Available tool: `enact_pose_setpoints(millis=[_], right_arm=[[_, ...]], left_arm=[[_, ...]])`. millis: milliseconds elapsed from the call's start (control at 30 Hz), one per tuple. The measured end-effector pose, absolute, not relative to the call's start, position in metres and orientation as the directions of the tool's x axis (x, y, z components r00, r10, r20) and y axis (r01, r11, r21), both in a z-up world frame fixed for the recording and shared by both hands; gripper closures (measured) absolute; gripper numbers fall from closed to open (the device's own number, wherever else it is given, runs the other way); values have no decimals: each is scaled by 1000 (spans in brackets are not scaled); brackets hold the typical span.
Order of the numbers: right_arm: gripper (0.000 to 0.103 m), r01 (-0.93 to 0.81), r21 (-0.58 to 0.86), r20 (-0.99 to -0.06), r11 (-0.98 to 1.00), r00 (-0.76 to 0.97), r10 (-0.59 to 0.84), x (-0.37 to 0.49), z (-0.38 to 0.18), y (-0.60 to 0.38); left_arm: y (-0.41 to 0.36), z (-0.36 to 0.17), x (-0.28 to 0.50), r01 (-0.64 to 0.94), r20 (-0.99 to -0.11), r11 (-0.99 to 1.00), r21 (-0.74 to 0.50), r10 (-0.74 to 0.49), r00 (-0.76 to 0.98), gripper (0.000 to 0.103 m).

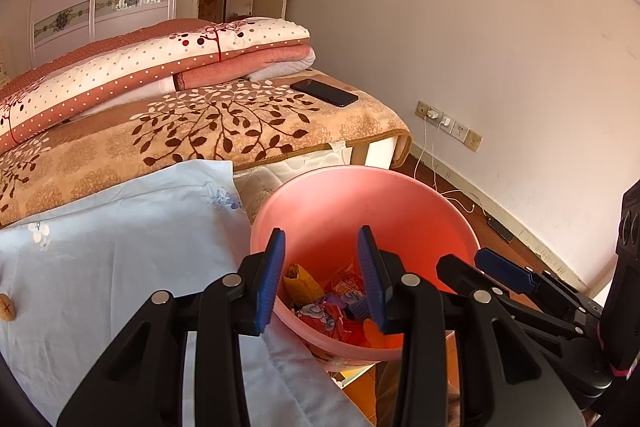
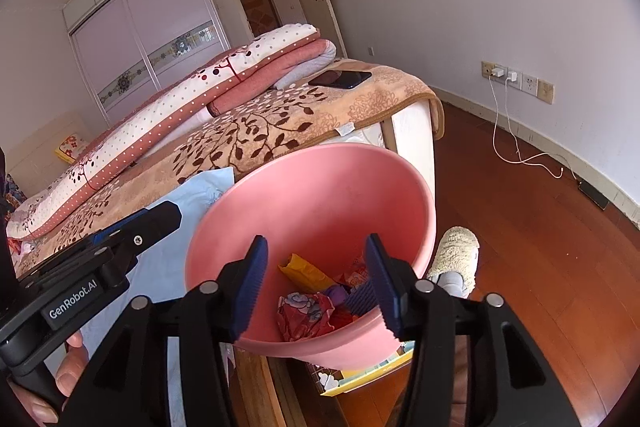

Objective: Collect trash

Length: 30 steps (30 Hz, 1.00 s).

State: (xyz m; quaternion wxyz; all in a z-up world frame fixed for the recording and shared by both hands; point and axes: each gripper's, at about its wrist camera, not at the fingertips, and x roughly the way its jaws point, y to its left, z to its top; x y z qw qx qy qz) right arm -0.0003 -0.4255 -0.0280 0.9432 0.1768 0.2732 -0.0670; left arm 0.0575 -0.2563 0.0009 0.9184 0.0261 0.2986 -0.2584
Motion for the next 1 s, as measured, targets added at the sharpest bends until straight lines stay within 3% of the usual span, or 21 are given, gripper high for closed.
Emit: enact_pose_setpoints(millis=[233,367,500,1000], right_arm=[[50,207,217,-520,954,851,-67,-5,-24,-409],[39,199,176,-508,964,857,-84,-8,-22,-399],[37,194,156,-488,968,868,-95,-10,-17,-395],[35,240,208,-474,948,873,-117,-17,-7,-405]], left_arm=[[-249,4,56,466,-542,877,-119,-450,709,65],[-245,7,53,458,-530,881,-114,-444,722,65],[-241,10,50,452,-517,884,-117,-443,732,65],[-238,18,41,461,-494,881,-108,-450,744,65]])
